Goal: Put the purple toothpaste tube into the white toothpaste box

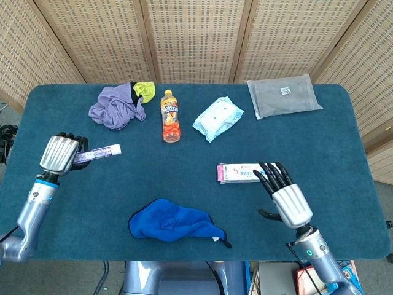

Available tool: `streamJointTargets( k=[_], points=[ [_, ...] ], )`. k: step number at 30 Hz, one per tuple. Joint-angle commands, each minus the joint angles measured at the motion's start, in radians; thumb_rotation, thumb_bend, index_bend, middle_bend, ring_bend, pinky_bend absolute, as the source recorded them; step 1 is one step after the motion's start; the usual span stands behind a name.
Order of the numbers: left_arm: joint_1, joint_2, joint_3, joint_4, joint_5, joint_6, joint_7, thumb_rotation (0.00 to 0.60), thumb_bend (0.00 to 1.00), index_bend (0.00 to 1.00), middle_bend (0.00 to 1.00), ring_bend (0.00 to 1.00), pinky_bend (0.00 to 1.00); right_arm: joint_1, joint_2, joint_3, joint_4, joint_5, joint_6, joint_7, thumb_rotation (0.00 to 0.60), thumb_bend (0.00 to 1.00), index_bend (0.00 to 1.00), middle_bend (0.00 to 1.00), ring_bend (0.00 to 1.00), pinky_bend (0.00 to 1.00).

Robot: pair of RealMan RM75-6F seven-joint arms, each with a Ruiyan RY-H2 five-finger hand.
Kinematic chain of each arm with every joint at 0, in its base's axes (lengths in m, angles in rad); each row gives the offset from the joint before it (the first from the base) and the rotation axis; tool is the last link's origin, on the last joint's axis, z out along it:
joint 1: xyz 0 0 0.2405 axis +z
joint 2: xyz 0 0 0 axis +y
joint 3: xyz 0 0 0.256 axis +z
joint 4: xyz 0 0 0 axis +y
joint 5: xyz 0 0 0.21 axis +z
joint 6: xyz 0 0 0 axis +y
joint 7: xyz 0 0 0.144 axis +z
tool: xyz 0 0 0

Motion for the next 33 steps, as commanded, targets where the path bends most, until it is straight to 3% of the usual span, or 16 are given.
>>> streamJointTargets(
  k=[1, 7, 15, 22, 33],
  points=[
    [0.004, 0.014, 0.004, -0.016, 0.021, 0.015, -0.002, 0.6, 0.26, 0.83, 0.65, 0.55, 0.51, 0.079, 0.039, 0.057, -0.1, 0.088, -0.142, -0.069, 0.6, 0.1, 0.04, 0.0, 0.0, 0.0],
    [0.006, 0.03, 0.002, -0.045, 0.045, 0.037, 0.003, 0.6, 0.26, 0.83, 0.65, 0.55, 0.51, 0.181, 0.057, 0.137, -0.186, 0.293, -0.356, -0.144, 0.6, 0.1, 0.04, 0.0, 0.0, 0.0],
    [0.01, 0.042, 0.003, -0.063, 0.068, 0.053, 0.015, 0.6, 0.26, 0.83, 0.65, 0.55, 0.51, 0.288, 0.002, 0.191, -0.115, 0.546, -0.515, -0.231, 0.6, 0.1, 0.06, 0.0, 0.0, 0.0],
    [0.016, 0.049, 0.002, -0.059, 0.073, 0.061, 0.003, 0.6, 0.26, 0.83, 0.65, 0.55, 0.51, 0.328, -0.033, 0.188, -0.039, 0.655, -0.556, -0.255, 0.6, 0.1, 0.1, 0.0, 0.0, 0.0],
    [0.017, 0.043, 0.003, -0.058, 0.08, 0.056, 0.018, 0.6, 0.26, 0.83, 0.65, 0.55, 0.51, 0.337, -0.09, 0.145, 0.086, 0.686, -0.575, -0.21, 0.6, 0.1, 0.15, 0.0, 0.0, 0.0]
  ],
)
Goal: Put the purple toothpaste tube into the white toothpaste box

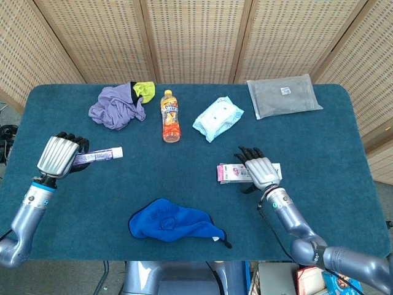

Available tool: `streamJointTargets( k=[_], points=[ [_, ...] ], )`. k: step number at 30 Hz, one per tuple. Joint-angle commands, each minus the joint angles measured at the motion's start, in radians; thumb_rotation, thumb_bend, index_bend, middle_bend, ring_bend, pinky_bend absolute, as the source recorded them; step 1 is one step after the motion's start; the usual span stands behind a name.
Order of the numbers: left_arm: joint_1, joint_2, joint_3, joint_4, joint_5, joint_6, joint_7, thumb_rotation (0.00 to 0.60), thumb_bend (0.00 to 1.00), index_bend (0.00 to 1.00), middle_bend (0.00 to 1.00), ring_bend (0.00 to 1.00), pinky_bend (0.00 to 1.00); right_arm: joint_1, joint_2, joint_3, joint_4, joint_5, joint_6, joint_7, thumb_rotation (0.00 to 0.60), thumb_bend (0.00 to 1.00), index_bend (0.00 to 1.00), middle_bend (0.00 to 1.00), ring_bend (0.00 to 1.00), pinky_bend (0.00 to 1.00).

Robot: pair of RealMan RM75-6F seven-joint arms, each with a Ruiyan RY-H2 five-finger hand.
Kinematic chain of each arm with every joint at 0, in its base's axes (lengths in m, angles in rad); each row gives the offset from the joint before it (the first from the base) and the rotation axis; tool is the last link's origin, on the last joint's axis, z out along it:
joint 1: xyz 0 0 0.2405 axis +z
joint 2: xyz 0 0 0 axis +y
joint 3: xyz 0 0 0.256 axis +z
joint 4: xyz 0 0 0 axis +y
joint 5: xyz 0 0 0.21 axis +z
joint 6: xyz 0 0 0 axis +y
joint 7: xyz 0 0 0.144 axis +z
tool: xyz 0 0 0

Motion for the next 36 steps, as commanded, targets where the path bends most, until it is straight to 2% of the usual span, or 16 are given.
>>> streamJointTargets(
  k=[1, 12, 17, 20, 24, 28, 32, 36],
  points=[
    [0.001, -0.002, -0.001, 0.002, -0.001, 0.0, 0.002, 0.6, 0.26, 0.83, 0.65, 0.55, 0.51, 0.0, -0.024, -0.015, 0.046, -0.001, -0.003, 0.031, 0.6, 0.1, 0.16, 0.0, 0.0, 0.0],
    [0.005, -0.013, 0.002, 0.014, 0.002, -0.007, 0.001, 0.6, 0.26, 0.83, 0.65, 0.55, 0.51, 0.009, -0.097, -0.029, 0.182, -0.05, 0.002, 0.124, 0.6, 0.1, 0.19, 0.01, 0.0, 0.0],
    [0.005, -0.016, 0.004, 0.024, 0.006, -0.01, -0.001, 0.6, 0.26, 0.83, 0.65, 0.55, 0.51, 0.015, -0.116, -0.03, 0.221, -0.062, 0.005, 0.144, 0.6, 0.1, 0.21, 0.04, 0.0, 0.0],
    [0.005, -0.019, 0.004, 0.026, 0.007, -0.01, -0.003, 0.6, 0.26, 0.83, 0.65, 0.55, 0.51, 0.019, -0.125, -0.028, 0.238, -0.06, 0.002, 0.149, 0.6, 0.1, 0.27, 0.1, 0.0, 0.01],
    [0.005, -0.021, 0.006, 0.03, 0.013, -0.008, -0.006, 0.6, 0.26, 0.83, 0.65, 0.55, 0.51, 0.019, -0.147, -0.027, 0.27, -0.069, 0.02, 0.158, 0.6, 0.1, 0.35, 0.21, 0.04, 0.12],
    [0.007, -0.021, 0.005, 0.032, 0.014, -0.007, -0.008, 0.6, 0.26, 0.83, 0.65, 0.55, 0.51, 0.013, -0.162, -0.023, 0.288, -0.076, 0.041, 0.175, 0.6, 0.1, 0.43, 0.34, 0.19, 0.29],
    [0.007, -0.023, 0.004, 0.032, 0.014, -0.007, -0.011, 0.6, 0.26, 0.83, 0.65, 0.55, 0.51, 0.006, -0.172, -0.024, 0.304, -0.092, 0.059, 0.198, 0.6, 0.1, 0.5, 0.45, 0.31, 0.42],
    [0.008, -0.025, 0.003, 0.032, 0.016, -0.006, -0.012, 0.6, 0.26, 0.83, 0.65, 0.55, 0.51, -0.003, -0.183, -0.027, 0.319, -0.123, 0.086, 0.236, 0.6, 0.1, 0.54, 0.51, 0.38, 0.49]
  ],
)
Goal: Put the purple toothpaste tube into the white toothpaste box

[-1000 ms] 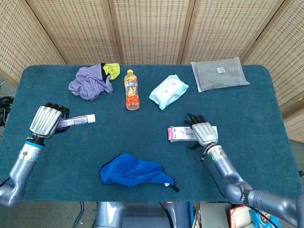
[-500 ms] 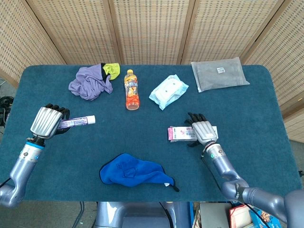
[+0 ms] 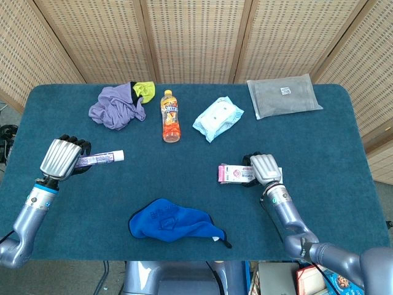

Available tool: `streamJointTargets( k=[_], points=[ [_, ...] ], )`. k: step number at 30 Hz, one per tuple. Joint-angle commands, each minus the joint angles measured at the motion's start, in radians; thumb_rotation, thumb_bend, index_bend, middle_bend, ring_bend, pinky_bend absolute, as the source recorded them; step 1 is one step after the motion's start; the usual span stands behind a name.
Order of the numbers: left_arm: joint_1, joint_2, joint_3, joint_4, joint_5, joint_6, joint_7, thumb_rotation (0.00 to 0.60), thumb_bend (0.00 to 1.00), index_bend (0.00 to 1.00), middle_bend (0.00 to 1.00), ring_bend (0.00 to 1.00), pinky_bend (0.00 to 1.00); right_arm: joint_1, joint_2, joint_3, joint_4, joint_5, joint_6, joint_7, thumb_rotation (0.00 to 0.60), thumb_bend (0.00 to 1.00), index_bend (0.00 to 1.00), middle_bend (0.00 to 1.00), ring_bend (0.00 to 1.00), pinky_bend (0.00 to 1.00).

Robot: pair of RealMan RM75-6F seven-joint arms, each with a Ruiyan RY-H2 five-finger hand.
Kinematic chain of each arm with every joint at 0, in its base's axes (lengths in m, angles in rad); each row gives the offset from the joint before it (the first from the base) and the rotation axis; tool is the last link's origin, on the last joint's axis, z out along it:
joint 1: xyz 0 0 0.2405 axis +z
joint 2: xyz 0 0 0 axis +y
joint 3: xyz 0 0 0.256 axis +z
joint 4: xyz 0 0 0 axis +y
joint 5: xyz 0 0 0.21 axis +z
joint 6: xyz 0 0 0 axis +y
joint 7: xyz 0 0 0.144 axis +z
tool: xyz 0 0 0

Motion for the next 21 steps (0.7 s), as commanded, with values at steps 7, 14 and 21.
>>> streamJointTargets(
  k=[7, 14, 21],
  points=[
    [0.002, 0.003, -0.002, -0.011, 0.008, 0.009, -0.005, 0.6, 0.26, 0.83, 0.65, 0.55, 0.51, -0.02, 0.001, -0.002, -0.012, -0.055, 0.047, 0.069, 0.6, 0.1, 0.56, 0.52, 0.4, 0.5],
    [-0.004, 0.027, -0.004, -0.068, 0.029, 0.015, -0.007, 0.6, 0.26, 0.83, 0.65, 0.55, 0.51, -0.025, 0.054, 0.025, -0.147, -0.074, 0.09, 0.078, 0.6, 0.1, 0.56, 0.52, 0.4, 0.5],
    [-0.009, 0.06, -0.008, -0.152, 0.055, 0.033, 0.029, 0.6, 0.26, 0.83, 0.65, 0.55, 0.51, -0.031, 0.107, 0.064, -0.335, -0.058, 0.117, 0.082, 0.6, 0.1, 0.56, 0.52, 0.4, 0.5]
  ],
)
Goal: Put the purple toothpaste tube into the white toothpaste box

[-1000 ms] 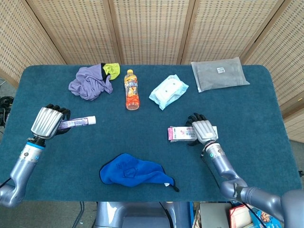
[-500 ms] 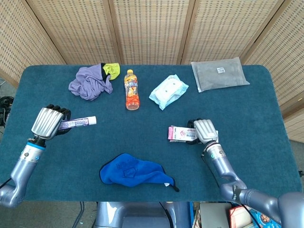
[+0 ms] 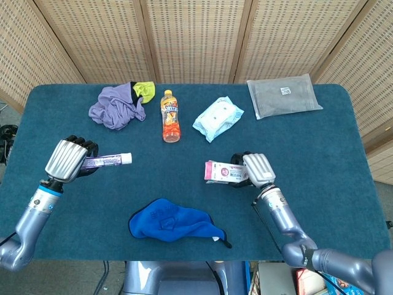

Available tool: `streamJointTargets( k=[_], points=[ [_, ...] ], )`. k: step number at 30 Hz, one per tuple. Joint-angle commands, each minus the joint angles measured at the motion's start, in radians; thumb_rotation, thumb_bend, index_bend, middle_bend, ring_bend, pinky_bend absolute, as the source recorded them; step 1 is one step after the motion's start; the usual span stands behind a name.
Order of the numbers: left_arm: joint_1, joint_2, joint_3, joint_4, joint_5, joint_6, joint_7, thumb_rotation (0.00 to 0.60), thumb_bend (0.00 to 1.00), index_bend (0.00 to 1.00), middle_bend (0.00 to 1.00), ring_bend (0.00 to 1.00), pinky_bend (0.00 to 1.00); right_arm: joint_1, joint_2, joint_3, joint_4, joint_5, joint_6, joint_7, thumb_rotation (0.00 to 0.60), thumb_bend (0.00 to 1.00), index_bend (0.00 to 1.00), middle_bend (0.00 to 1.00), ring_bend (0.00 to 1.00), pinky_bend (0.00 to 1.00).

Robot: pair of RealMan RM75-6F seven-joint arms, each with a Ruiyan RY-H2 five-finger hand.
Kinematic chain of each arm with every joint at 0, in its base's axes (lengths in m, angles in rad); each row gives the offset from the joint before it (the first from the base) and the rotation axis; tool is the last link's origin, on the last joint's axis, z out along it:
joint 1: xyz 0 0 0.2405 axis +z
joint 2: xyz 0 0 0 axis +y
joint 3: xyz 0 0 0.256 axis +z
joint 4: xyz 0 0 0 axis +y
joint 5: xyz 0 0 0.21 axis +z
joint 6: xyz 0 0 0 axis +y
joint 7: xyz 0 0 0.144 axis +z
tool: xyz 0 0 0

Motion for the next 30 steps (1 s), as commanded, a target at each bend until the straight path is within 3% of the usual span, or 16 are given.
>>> streamJointTargets(
  k=[1, 7, 14, 22, 30],
  points=[
    [-0.003, 0.024, -0.004, -0.055, 0.012, 0.008, 0.02, 0.6, 0.26, 0.83, 0.65, 0.55, 0.51, -0.003, 0.046, 0.021, -0.117, 0.001, 0.026, -0.021, 0.6, 0.1, 0.56, 0.52, 0.4, 0.5],
    [-0.011, 0.052, -0.005, -0.163, 0.027, 0.001, 0.063, 0.6, 0.26, 0.83, 0.65, 0.55, 0.51, 0.005, 0.058, 0.017, -0.275, -0.021, 0.084, -0.143, 0.6, 0.1, 0.56, 0.52, 0.4, 0.5],
    [-0.015, 0.054, -0.004, -0.228, 0.025, -0.013, 0.071, 0.6, 0.26, 0.83, 0.65, 0.55, 0.51, 0.018, 0.026, 0.021, -0.345, 0.019, 0.103, -0.211, 0.6, 0.1, 0.56, 0.52, 0.4, 0.5],
    [-0.026, 0.08, -0.011, -0.31, 0.012, -0.043, 0.094, 0.6, 0.26, 0.83, 0.65, 0.55, 0.51, 0.054, -0.028, 0.049, -0.344, 0.092, 0.09, -0.245, 0.6, 0.1, 0.56, 0.52, 0.4, 0.5],
    [-0.022, 0.149, 0.0, -0.407, -0.017, -0.084, 0.155, 0.6, 0.26, 0.83, 0.65, 0.55, 0.51, 0.1, -0.087, 0.094, -0.274, 0.175, 0.062, -0.234, 0.6, 0.1, 0.56, 0.52, 0.4, 0.5]
  ],
)
